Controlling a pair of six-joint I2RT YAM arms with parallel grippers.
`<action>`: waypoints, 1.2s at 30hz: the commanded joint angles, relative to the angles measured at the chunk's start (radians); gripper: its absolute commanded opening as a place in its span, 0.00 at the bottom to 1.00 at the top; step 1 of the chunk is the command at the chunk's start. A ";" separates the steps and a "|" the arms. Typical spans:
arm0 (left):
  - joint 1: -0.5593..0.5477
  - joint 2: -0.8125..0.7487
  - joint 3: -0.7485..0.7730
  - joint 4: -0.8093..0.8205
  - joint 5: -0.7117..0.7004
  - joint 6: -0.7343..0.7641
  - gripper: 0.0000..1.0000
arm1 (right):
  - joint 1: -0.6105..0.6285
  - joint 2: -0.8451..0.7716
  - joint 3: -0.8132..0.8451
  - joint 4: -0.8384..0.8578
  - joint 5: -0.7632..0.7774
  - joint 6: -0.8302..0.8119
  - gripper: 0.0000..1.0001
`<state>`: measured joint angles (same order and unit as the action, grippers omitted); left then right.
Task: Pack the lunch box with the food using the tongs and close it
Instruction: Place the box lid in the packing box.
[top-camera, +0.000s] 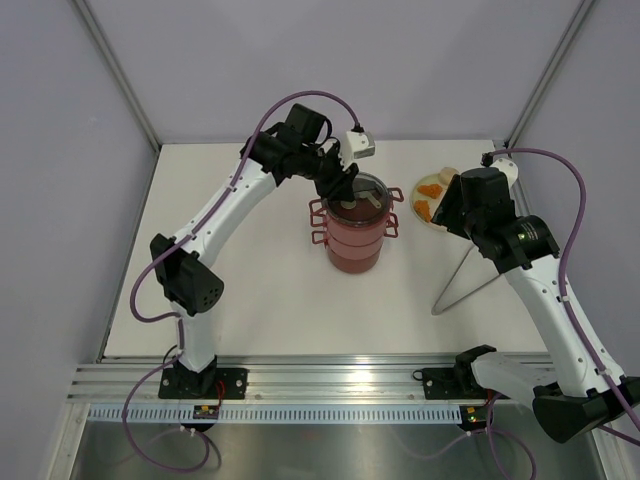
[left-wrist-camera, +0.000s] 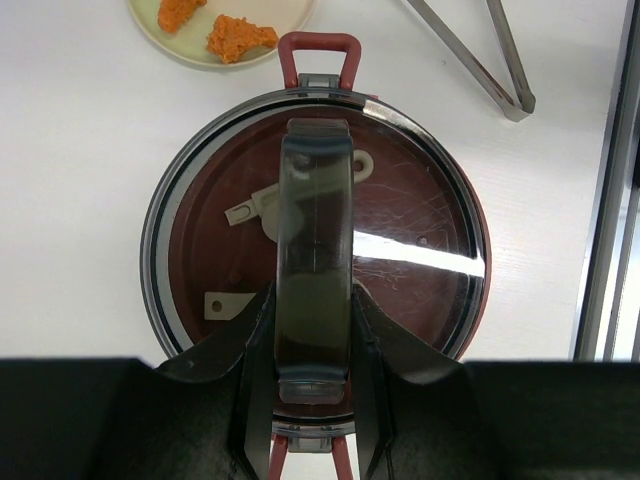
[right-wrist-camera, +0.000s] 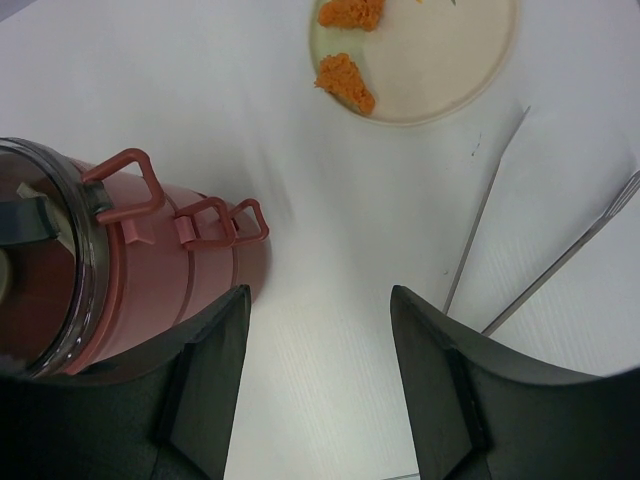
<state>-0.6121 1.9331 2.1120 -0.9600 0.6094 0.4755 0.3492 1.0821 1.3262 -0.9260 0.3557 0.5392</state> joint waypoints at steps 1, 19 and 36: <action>-0.002 -0.051 -0.035 -0.057 0.044 0.023 0.00 | -0.007 -0.004 -0.005 0.015 0.008 0.008 0.65; -0.002 -0.028 -0.044 -0.014 0.041 0.015 0.00 | -0.007 -0.014 -0.012 0.012 0.008 0.013 0.65; -0.002 0.017 -0.024 -0.023 0.128 0.012 0.00 | -0.007 -0.014 -0.013 0.010 0.011 0.016 0.66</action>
<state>-0.6121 1.9205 2.0731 -0.9497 0.7120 0.4957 0.3485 1.0821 1.3140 -0.9260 0.3553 0.5465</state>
